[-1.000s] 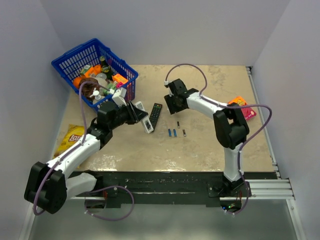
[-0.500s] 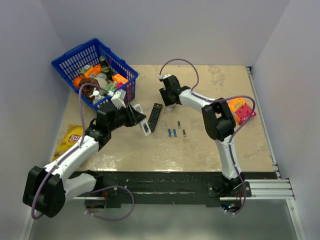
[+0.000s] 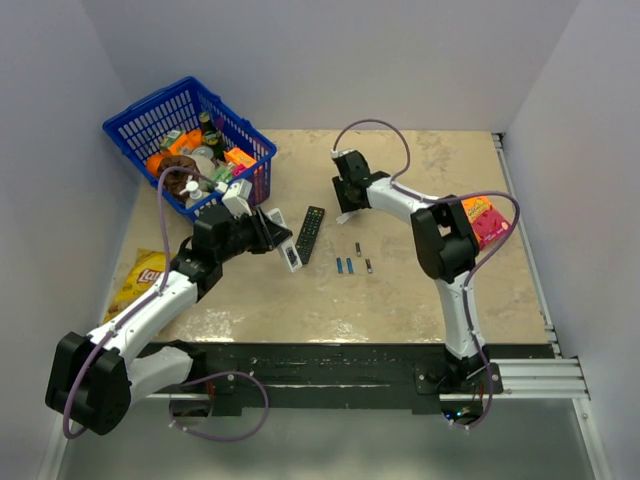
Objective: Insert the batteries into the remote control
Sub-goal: Pick up the battery cover at the center of the board.
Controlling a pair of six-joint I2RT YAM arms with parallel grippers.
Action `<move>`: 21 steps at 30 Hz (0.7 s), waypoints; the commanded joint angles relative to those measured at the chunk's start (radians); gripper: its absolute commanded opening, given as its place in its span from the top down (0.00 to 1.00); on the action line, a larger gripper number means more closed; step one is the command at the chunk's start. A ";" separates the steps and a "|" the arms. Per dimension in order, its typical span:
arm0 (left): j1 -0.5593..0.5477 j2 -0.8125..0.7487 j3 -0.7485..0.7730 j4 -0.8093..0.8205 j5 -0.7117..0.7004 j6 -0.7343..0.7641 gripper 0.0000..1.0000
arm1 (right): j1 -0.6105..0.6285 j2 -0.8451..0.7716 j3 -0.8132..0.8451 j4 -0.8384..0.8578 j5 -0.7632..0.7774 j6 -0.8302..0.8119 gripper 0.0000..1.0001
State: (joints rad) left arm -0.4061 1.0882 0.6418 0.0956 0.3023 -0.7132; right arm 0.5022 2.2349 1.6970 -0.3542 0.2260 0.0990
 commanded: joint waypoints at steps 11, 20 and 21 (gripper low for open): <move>0.004 0.015 0.059 0.067 0.037 0.011 1.00 | -0.037 -0.188 -0.232 -0.140 -0.031 0.134 0.61; 0.004 0.021 0.067 0.076 0.044 0.012 1.00 | -0.034 -0.281 -0.231 -0.164 -0.131 0.027 0.60; 0.004 0.022 0.067 0.076 0.044 0.012 1.00 | -0.036 -0.291 -0.215 -0.170 -0.134 0.002 0.60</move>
State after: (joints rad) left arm -0.4061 1.1103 0.6567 0.1108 0.3279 -0.7132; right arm 0.4644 2.0224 1.4322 -0.4885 0.1356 0.1841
